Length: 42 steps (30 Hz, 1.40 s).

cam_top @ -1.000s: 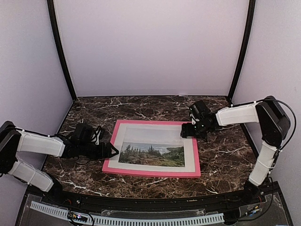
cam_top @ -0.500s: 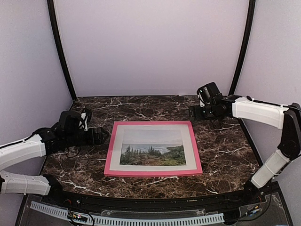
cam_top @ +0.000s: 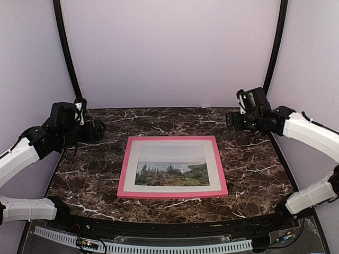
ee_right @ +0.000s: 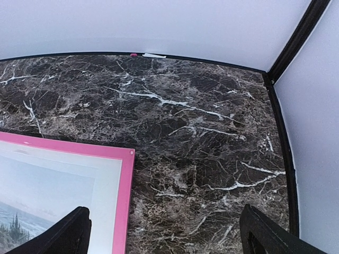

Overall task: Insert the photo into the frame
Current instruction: Rotate the photo frame at the center of the board, then reset both arms

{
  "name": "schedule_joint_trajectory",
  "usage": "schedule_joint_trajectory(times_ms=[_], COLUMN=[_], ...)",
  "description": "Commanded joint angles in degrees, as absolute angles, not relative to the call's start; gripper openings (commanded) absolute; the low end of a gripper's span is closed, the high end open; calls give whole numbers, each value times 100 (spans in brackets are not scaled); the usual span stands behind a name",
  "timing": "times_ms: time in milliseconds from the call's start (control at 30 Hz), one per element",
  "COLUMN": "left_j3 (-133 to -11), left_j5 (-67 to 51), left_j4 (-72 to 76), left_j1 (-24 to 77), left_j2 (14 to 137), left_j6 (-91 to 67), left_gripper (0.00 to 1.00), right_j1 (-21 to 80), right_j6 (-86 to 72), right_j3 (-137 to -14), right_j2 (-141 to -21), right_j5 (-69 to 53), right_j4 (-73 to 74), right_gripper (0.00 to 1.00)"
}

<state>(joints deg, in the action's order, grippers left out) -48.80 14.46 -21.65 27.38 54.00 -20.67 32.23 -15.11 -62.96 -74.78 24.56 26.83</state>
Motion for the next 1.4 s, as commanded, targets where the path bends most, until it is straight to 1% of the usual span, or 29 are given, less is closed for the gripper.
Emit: schedule_joint_trajectory(times_ms=[0, 200, 400, 567, 700, 1133, 1367], left_j3=[-5119, -4749, -4234, -3830, -3721, -3845, -3877], left_j5=[2215, 2523, 2559, 2076, 1832, 1820, 1809], left_j4=[-2532, -2221, -2053, -1676, -1562, -1787, -1904], left_j1=[2665, 2663, 2663, 2663, 2663, 2663, 2663], left_j2=[4984, 4333, 3776, 3237, 3121, 3253, 3266], left_j6=[-1629, -1134, -1021, -933, -731, -690, -737], left_gripper=[99, 99, 99, 99, 99, 99, 99], right_j1=[3199, 3203, 3208, 3208, 3204, 3204, 3208], right_j6=[-1590, -1539, -1387, -1252, -1171, -1195, -1222], right_j3=[-6107, -5924, -5368, -5028, -4775, -4772, -4757], right_j2=[-7168, -6919, -6188, -5403, -4988, -5254, -5188], right_j5=[3017, 3037, 3007, 2812, 2718, 2730, 2841], right_j4=[2664, 2937, 2682, 2347, 2098, 2115, 2153], right_gripper=[99, 99, 99, 99, 99, 99, 99])
